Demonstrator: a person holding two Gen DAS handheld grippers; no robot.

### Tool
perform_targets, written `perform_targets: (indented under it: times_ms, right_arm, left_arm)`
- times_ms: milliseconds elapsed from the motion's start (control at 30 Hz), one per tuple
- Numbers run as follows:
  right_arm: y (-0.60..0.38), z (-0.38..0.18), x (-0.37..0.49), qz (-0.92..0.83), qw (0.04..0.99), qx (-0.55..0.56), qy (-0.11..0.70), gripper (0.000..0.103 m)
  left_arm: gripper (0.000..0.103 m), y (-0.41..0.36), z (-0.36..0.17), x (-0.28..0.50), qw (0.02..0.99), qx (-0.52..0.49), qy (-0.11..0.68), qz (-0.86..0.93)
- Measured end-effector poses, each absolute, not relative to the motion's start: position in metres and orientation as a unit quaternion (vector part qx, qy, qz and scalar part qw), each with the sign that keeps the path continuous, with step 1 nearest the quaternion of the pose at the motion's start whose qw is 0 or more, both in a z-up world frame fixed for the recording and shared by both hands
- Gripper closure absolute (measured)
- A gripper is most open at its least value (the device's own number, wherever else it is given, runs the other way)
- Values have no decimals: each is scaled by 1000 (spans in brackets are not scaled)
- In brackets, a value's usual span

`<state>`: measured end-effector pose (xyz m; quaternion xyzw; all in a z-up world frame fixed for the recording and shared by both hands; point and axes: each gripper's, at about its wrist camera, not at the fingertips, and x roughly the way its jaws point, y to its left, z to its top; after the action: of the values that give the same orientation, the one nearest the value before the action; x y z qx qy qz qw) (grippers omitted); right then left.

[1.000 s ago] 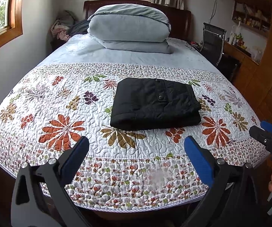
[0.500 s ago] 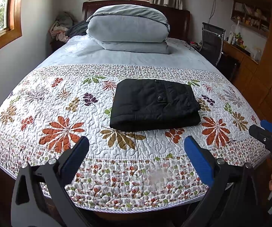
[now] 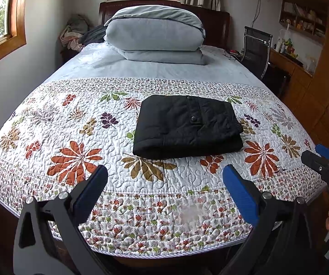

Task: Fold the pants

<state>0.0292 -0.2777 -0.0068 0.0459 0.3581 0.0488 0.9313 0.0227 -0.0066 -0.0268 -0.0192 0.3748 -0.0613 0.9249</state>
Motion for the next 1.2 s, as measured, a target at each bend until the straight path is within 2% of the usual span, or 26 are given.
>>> perform_targets:
  times_ms: [1200]
  right_arm:
    - [-280, -10, 31, 47, 930, 45, 361, 3]
  left_arm:
    - [3, -8, -30, 27, 924, -13, 376, -64]
